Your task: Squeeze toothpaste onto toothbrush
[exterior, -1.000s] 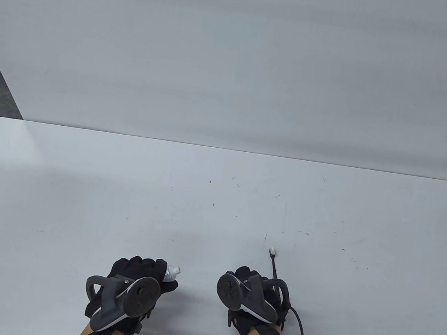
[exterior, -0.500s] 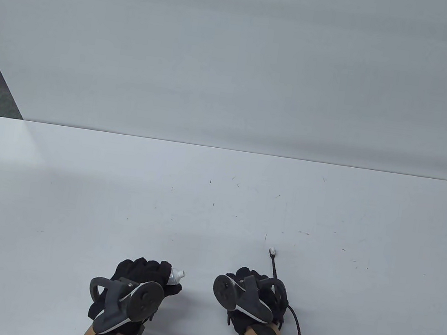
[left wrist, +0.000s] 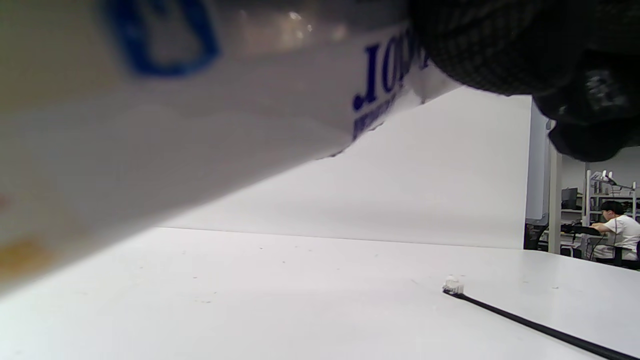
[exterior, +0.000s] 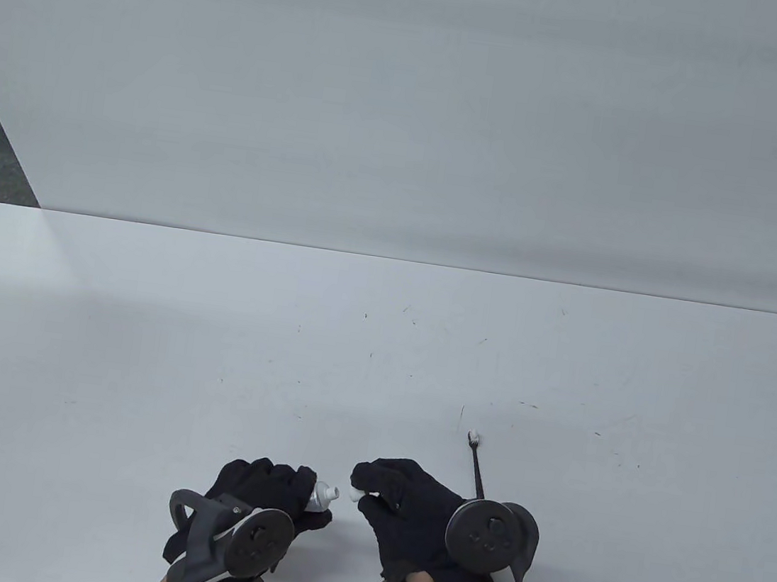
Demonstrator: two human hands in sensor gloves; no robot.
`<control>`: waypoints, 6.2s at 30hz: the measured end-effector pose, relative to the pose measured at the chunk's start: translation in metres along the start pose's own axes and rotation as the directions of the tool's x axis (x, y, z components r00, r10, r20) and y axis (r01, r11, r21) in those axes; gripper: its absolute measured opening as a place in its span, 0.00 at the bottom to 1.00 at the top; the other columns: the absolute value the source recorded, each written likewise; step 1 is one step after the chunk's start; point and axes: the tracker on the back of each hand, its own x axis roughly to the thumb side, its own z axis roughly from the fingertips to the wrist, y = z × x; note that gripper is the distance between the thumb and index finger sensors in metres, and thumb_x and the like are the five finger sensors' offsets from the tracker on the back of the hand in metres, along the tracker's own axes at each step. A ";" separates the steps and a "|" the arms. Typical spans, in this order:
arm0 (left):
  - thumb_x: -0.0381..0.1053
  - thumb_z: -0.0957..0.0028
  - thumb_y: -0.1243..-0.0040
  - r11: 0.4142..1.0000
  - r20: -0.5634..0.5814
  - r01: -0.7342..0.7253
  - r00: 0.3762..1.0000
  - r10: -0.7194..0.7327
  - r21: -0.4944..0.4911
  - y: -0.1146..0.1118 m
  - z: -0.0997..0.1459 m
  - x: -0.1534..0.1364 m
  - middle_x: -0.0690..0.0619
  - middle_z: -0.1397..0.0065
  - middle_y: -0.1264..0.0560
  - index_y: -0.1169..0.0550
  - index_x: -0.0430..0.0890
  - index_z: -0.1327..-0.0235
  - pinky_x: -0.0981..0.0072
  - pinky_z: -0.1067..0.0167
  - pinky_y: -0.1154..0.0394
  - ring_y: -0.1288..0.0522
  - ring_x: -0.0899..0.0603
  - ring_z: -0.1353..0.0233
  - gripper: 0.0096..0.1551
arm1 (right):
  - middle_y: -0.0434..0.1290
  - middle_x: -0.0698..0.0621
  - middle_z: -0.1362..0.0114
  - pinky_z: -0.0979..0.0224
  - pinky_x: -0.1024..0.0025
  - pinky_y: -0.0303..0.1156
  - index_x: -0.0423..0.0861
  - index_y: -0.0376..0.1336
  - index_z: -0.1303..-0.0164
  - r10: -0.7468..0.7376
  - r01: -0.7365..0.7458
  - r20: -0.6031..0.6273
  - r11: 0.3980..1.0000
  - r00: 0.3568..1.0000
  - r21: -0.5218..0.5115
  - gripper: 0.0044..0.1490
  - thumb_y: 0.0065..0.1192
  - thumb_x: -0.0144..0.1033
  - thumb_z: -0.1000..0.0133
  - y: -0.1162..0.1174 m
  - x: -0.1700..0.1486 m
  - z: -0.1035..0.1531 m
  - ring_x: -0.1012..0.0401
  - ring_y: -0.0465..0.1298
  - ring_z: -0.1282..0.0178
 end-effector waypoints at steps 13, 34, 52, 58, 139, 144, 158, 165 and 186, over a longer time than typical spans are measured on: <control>0.67 0.70 0.35 1.000 0.015 -0.011 1.000 0.011 0.002 0.001 0.001 0.006 0.46 0.45 0.17 0.20 0.46 0.45 0.40 0.49 0.23 0.18 0.37 0.49 0.41 | 0.79 0.42 0.45 0.60 0.47 0.79 0.44 0.76 0.51 -0.077 0.077 -0.003 0.997 0.997 0.008 0.24 0.75 0.27 0.59 0.006 0.002 0.002 0.53 0.82 0.64; 0.67 0.70 0.35 1.000 0.043 -0.007 0.999 0.007 0.001 0.001 0.002 0.008 0.46 0.45 0.17 0.20 0.46 0.45 0.40 0.48 0.23 0.18 0.37 0.48 0.41 | 0.70 0.38 0.34 0.55 0.45 0.77 0.37 0.69 0.46 -0.059 0.078 -0.133 0.986 0.989 0.146 0.31 0.58 0.45 0.51 0.012 -0.008 0.002 0.47 0.79 0.52; 0.67 0.70 0.35 1.000 0.042 0.011 0.999 -0.011 0.016 0.001 0.002 0.008 0.47 0.45 0.17 0.20 0.46 0.45 0.40 0.48 0.24 0.18 0.37 0.48 0.41 | 0.65 0.37 0.31 0.51 0.42 0.75 0.39 0.65 0.39 -0.062 0.075 -0.077 0.982 0.995 0.173 0.32 0.62 0.41 0.51 0.013 -0.004 0.002 0.45 0.77 0.48; 0.67 0.70 0.35 1.000 0.052 0.021 0.998 -0.022 0.013 0.000 0.003 0.010 0.46 0.45 0.17 0.20 0.46 0.45 0.40 0.48 0.24 0.18 0.37 0.48 0.41 | 0.68 0.37 0.33 0.53 0.44 0.76 0.39 0.70 0.48 0.011 0.000 -0.083 0.991 0.996 0.135 0.27 0.61 0.41 0.51 0.012 -0.003 0.003 0.46 0.79 0.50; 0.67 0.71 0.34 0.999 0.111 0.050 0.993 -0.048 -0.008 -0.006 0.005 0.020 0.47 0.45 0.17 0.19 0.47 0.45 0.40 0.48 0.24 0.18 0.37 0.48 0.41 | 0.71 0.38 0.36 0.51 0.40 0.77 0.32 0.74 0.59 0.144 -0.142 -0.009 0.983 0.990 0.118 0.25 0.59 0.37 0.53 0.018 0.006 0.011 0.45 0.81 0.51; 0.66 0.71 0.34 0.998 0.109 0.056 0.993 -0.055 -0.007 -0.006 0.004 0.020 0.47 0.45 0.17 0.19 0.47 0.45 0.40 0.48 0.24 0.19 0.37 0.48 0.41 | 0.71 0.38 0.37 0.52 0.41 0.77 0.31 0.72 0.60 0.150 -0.148 -0.011 0.983 0.989 0.112 0.26 0.57 0.37 0.53 0.021 0.006 0.012 0.45 0.81 0.51; 0.56 0.55 0.32 0.852 -0.253 -0.484 0.865 0.432 -0.198 0.054 -0.053 -0.025 0.43 0.35 0.24 0.20 0.45 0.37 0.41 0.45 0.24 0.22 0.36 0.40 0.33 | 0.68 0.36 0.32 0.48 0.38 0.74 0.37 0.70 0.45 -0.033 0.009 -0.117 0.980 0.993 -0.197 0.29 0.55 0.40 0.50 -0.123 -0.004 0.015 0.42 0.78 0.46; 0.51 0.57 0.23 0.763 -0.505 -0.608 0.739 0.445 -0.218 0.025 -0.122 -0.051 0.45 0.42 0.16 0.14 0.41 0.45 0.40 0.49 0.20 0.15 0.35 0.45 0.28 | 0.69 0.36 0.33 0.49 0.38 0.75 0.37 0.71 0.48 -0.170 0.094 -0.247 0.952 0.954 -0.291 0.28 0.56 0.40 0.50 -0.150 -0.064 0.045 0.42 0.79 0.47; 0.58 0.56 0.26 0.798 -0.739 -0.369 0.660 -0.135 -0.476 -0.126 -0.176 -0.081 0.45 0.46 0.15 0.12 0.51 0.53 0.42 0.47 0.24 0.17 0.38 0.47 0.21 | 0.70 0.36 0.34 0.50 0.39 0.75 0.36 0.72 0.50 -0.114 0.077 -0.279 0.987 0.954 -0.139 0.28 0.56 0.40 0.50 -0.127 -0.064 0.047 0.42 0.79 0.49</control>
